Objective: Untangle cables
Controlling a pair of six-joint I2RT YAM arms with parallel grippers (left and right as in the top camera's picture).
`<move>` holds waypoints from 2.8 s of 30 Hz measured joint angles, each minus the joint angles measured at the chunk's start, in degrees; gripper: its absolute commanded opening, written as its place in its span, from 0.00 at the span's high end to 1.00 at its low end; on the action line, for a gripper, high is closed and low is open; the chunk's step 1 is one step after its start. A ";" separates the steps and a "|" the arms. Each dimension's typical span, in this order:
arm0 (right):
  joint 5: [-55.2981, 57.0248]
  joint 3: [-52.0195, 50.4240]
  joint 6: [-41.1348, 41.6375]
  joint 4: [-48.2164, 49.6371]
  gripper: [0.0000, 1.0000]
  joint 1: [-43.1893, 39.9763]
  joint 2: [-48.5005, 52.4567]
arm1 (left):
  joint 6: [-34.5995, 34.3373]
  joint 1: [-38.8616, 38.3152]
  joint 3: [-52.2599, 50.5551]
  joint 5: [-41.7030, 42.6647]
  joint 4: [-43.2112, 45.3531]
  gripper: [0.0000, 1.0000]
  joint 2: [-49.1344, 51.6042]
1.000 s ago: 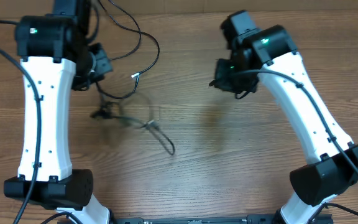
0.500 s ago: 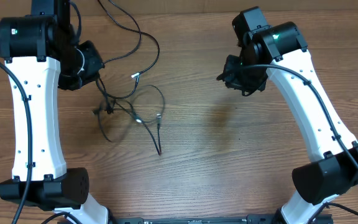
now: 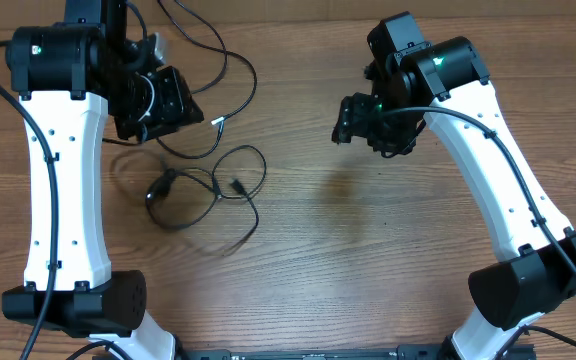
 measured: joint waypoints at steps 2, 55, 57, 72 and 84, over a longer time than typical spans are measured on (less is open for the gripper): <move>-0.57 0.00 -0.42 0.11 0.18 0.00 0.00 | -0.61 0.00 -0.28 -2.56 -0.09 0.30 0.00; 0.11 -13.66 -0.92 12.79 0.02 2.99 0.15 | -28.00 12.55 -55.01 -26.36 38.56 0.26 0.11; -0.66 -13.90 -0.92 13.51 0.02 2.99 0.15 | -28.00 12.55 -55.58 -26.36 39.04 0.29 0.11; -2.71 -13.92 -0.92 14.21 0.02 2.99 0.15 | -28.15 12.55 -60.00 -26.43 42.99 0.62 0.11; -2.75 -13.92 -0.87 14.64 0.02 2.99 0.15 | -20.79 12.37 -60.00 -13.35 43.04 0.49 0.11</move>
